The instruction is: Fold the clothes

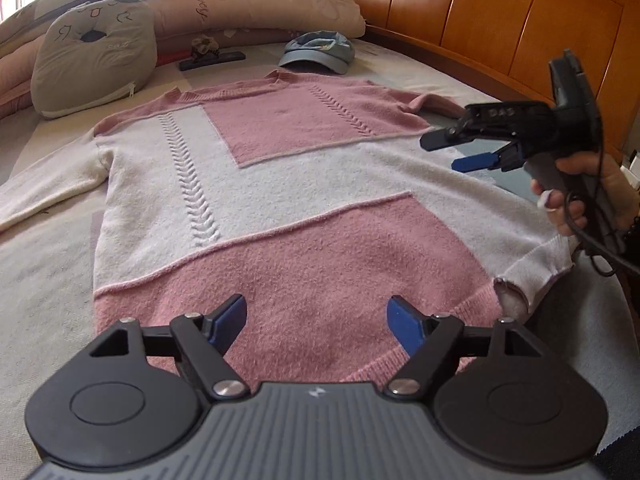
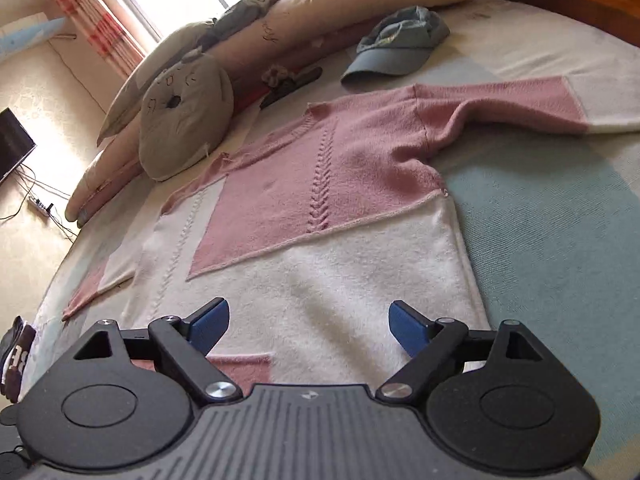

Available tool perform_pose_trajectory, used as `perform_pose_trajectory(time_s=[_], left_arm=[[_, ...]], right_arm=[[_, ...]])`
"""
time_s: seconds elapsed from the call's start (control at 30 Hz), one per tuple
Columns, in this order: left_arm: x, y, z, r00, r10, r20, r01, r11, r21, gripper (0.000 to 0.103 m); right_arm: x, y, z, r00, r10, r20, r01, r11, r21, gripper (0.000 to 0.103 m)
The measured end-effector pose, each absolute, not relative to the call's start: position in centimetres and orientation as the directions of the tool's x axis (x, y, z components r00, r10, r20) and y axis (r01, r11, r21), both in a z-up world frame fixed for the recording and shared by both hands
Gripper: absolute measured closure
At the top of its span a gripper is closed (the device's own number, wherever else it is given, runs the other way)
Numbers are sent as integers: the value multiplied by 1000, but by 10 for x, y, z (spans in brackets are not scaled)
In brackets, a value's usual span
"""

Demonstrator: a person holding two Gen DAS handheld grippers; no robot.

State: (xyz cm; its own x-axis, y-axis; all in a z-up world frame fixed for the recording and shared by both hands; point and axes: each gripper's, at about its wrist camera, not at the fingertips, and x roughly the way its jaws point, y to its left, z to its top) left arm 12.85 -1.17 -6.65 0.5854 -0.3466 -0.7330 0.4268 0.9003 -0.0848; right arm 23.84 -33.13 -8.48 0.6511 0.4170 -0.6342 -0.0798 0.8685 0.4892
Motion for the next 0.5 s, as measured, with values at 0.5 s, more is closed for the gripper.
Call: perform_pose_trajectory(time_s=[0.5], left_arm=[[131,-4,-73,618,-286,-732,401,916,-19,18]], right_arm=[[206,-287,-72,711,342,-615,-227,939,260,12]])
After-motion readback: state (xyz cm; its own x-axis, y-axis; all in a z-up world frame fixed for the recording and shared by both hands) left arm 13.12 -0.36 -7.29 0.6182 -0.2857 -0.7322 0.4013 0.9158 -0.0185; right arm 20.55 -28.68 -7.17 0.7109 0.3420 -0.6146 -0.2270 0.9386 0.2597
